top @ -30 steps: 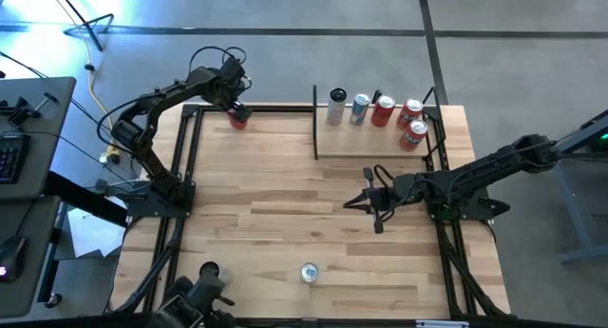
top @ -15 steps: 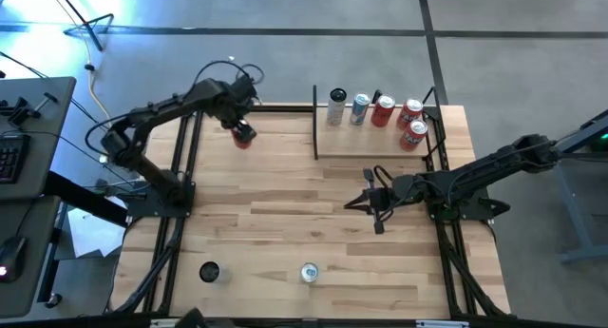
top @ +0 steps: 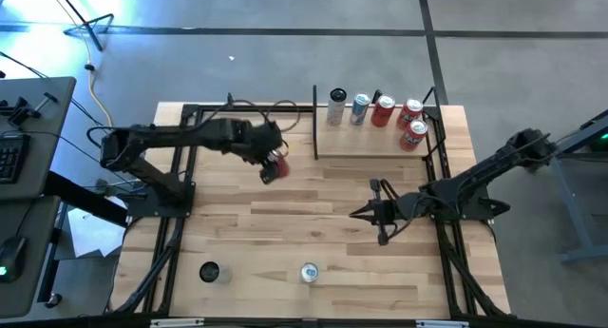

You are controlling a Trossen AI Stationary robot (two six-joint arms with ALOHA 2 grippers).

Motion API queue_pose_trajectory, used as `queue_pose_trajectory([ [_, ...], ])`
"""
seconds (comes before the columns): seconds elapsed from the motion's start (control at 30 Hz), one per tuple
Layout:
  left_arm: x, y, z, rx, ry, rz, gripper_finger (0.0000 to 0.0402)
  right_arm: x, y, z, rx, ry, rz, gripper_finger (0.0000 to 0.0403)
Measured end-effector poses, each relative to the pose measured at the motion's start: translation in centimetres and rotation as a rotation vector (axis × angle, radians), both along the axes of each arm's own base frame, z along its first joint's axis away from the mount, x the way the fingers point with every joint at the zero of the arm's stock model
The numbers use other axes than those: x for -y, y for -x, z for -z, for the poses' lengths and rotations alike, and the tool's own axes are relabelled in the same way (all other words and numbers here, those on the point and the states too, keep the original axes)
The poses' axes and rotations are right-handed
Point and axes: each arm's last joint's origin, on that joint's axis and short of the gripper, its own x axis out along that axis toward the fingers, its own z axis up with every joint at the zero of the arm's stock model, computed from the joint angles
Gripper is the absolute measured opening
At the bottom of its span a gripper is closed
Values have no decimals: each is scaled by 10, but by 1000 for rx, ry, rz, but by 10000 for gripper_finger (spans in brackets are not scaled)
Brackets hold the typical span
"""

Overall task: Place canned beverage on shelf
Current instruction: Put the red soda can on the shelf and align it with the other red soda can

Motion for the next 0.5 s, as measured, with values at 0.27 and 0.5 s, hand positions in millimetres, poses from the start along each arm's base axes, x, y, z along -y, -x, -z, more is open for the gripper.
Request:
queue_pose_trajectory([
  [0.27,26,-30,15,90,66,30,279,-5,2,0,1,-25,1,0],
  [0.5,30,-64,37,47,99,96,279,-5,3,2,-20,-55,17,0],
])
